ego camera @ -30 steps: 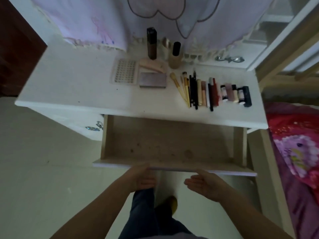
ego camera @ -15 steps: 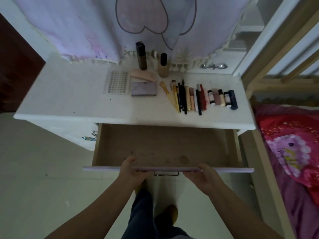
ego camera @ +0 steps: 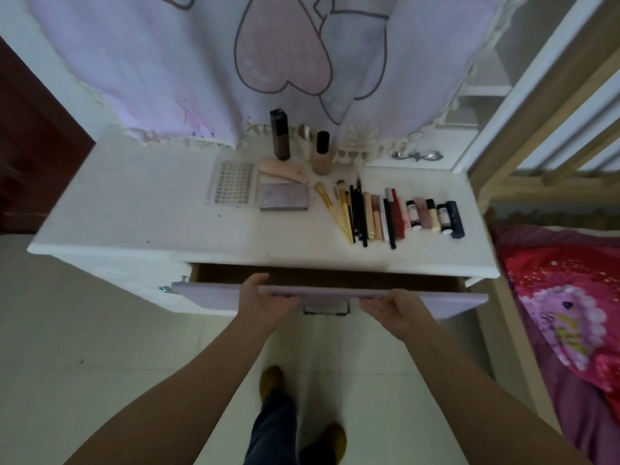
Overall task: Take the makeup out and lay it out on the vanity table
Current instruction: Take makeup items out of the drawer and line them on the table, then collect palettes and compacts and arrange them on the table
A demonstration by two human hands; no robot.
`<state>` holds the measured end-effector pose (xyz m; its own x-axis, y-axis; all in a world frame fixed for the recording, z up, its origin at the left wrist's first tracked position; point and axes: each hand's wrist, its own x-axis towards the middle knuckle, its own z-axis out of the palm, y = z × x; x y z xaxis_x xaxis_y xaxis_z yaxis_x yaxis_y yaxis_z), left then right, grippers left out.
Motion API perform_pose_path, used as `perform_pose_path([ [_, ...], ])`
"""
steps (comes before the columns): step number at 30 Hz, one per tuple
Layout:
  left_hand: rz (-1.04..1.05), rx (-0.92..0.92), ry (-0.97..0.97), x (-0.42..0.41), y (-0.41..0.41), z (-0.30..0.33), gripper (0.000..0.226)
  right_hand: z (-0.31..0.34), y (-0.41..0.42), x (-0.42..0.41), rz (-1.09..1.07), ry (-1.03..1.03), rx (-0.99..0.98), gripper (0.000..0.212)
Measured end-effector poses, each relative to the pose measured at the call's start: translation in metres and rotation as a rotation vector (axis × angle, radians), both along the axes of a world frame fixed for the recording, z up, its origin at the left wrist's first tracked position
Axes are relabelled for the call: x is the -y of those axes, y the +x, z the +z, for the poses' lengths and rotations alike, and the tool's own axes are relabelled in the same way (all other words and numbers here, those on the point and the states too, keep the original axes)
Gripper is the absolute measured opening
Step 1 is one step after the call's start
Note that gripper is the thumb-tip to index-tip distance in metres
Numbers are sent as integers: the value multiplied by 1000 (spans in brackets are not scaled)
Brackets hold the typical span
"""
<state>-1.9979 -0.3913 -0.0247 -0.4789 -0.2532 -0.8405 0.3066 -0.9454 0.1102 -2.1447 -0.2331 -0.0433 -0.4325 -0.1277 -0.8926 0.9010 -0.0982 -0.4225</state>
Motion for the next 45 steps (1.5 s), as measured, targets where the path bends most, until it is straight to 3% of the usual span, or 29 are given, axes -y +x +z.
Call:
perform_pose_path([
  [4, 2, -104, 15, 29, -23, -11, 66, -3, -26, 21, -118, -95, 40, 61],
  [8, -72, -53, -19, 47, -32, -18, 75, -2, -36, 29, -39, -83, 33, 53],
  [10, -217, -6, -95, 50, -33, -24, 64, 1, -32, 25, 193, -13, -59, 41],
  [13, -724, 155, -296, 51, -35, -19, 26, 18, -32, 15, 720, 200, -217, 26],
  [16, -1276, 332, -714, 48, -47, 16, 28, 48, -49, 16, 1191, 374, -378, 24],
  [20, -1590, 442, -1344, 45, -77, 61, 26, 75, -69, 34, 1553, 826, -779, 46],
  [23, -1606, 632, -1892, 34, -92, 74, 38, 76, -63, 21, 1382, 1110, -1241, 49],
  [25, -1440, 715, -2244, 19, -97, 78, 42, 76, -49, 5, 1187, 1215, -1513, 53],
  [27, -1263, 690, -2538, 1, -102, 80, 48, 76, -40, -13, 1077, 1277, -1610, 53],
  [30, -1160, 569, -2760, -25, -107, 76, 60, 71, -31, -41, 1116, 1379, -1541, 54],
  [34, -1273, 516, -2857, -56, -113, 67, 63, 71, -19, -72, 1069, 1476, -1429, 57],
  [38, -1456, 438, -2891, -76, -124, 59, 64, 70, -3, -94, 1004, 1518, -1191, 61],
  [42, -1437, 168, -3016, -93, -137, 53, 59, 65, 25, -111, 872, 1585, -952, 60],
  [45, -1440, -75, -3074, -108, -138, 55, 59, 66, 54, -123, 761, 1633, -777, 75],
])
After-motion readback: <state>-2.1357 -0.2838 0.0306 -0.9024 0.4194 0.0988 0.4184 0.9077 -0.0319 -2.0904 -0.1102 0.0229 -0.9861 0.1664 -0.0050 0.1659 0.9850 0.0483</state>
